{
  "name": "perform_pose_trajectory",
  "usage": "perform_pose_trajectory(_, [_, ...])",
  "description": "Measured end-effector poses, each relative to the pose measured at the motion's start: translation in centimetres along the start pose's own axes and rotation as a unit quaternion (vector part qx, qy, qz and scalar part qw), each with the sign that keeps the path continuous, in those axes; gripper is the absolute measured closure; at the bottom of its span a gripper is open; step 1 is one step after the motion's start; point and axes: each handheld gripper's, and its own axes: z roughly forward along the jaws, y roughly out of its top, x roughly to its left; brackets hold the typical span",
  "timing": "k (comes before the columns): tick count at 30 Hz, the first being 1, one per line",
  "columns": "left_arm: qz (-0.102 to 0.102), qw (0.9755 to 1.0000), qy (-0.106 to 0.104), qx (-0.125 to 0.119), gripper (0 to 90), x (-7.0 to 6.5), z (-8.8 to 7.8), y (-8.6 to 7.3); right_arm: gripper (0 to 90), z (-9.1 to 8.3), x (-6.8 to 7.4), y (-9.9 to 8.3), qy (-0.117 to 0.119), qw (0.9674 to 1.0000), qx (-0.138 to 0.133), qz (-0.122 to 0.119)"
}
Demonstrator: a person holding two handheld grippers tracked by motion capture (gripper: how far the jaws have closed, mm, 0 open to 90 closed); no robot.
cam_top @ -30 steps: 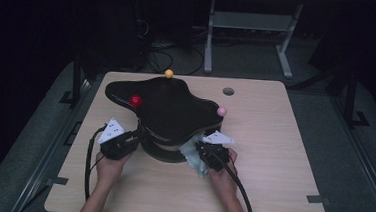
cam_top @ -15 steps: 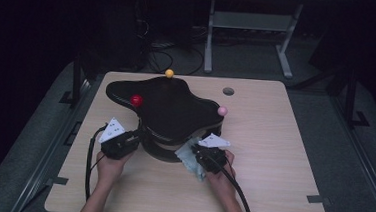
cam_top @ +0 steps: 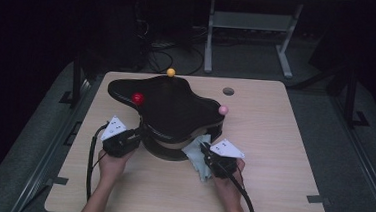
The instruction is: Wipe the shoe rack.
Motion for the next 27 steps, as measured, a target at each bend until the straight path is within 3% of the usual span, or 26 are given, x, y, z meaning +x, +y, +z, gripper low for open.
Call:
perform_pose_trajectory(6, [-0.008, 0.9999, 0.004, -0.008, 75.8, 0.1, 0.6, 0.0, 83.5, -1.5, -0.2, -0.5, -0.018, 0.9992, -0.035, 0.011])
perform_pose_trajectory(13, [-0.008, 0.9999, 0.008, 0.000, 75.8, 0.3, 1.4, 0.5, 83.5, -3.5, -0.6, -0.2, -0.034, 0.9967, -0.072, 0.016])
perform_pose_trajectory(22, [-0.013, 0.9999, 0.011, 0.001, 75.9, 0.7, 1.9, 0.8, 83.6, -5.6, -0.9, 2.0, -0.038, 0.9913, -0.125, 0.018])
perform_pose_trajectory(27, [-0.012, 0.9999, 0.010, -0.001, 75.8, 0.8, 1.9, 0.8, 83.6, -5.4, -1.1, 3.2, -0.040, 0.9895, -0.137, 0.018])
